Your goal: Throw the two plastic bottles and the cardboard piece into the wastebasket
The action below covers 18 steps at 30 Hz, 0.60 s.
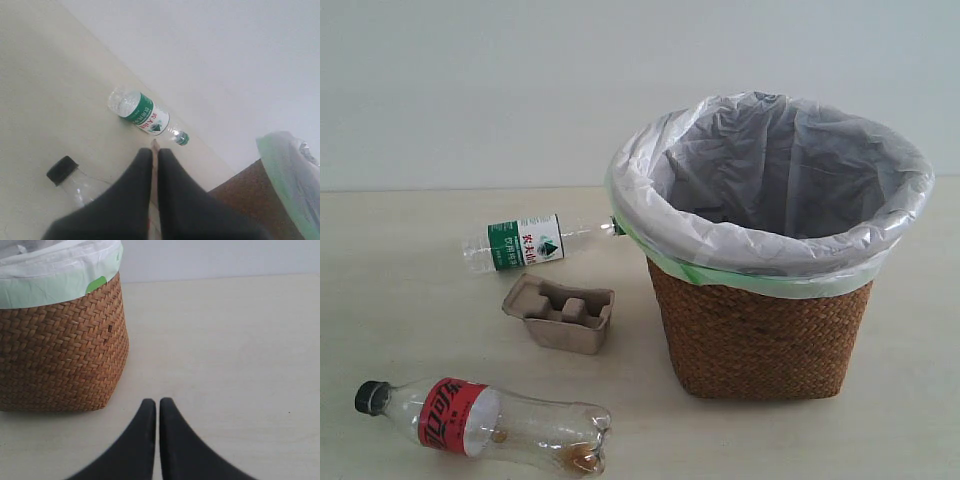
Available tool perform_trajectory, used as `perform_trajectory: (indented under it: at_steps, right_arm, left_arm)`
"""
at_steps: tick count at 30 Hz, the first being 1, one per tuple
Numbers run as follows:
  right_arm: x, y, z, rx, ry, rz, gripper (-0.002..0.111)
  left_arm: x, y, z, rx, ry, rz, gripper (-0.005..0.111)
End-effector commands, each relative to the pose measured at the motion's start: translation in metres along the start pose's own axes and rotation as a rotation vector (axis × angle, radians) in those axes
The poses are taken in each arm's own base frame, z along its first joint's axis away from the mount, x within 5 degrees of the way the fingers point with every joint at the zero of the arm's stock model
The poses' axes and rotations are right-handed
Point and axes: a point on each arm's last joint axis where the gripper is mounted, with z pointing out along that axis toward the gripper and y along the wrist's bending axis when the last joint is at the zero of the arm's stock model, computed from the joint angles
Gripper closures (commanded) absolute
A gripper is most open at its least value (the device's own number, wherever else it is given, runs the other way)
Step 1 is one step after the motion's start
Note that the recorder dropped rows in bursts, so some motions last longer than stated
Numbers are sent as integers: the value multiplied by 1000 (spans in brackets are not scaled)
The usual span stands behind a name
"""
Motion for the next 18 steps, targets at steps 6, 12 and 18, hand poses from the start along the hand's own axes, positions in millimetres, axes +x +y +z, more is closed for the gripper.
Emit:
perform_trajectory:
  at_steps: [6, 12, 18]
  right_arm:
    - [-1, 0, 0, 1, -10, -5, 108]
    - [-1, 0, 0, 1, -10, -3, 108]
    - [-1, 0, 0, 1, -10, -3, 108]
  left_arm:
    - [0, -2, 0, 32, -9, -119, 103]
    - [-2, -5, 0, 64, -27, -132, 103]
    - [-27, -45, -17, 213, -88, 199, 103]
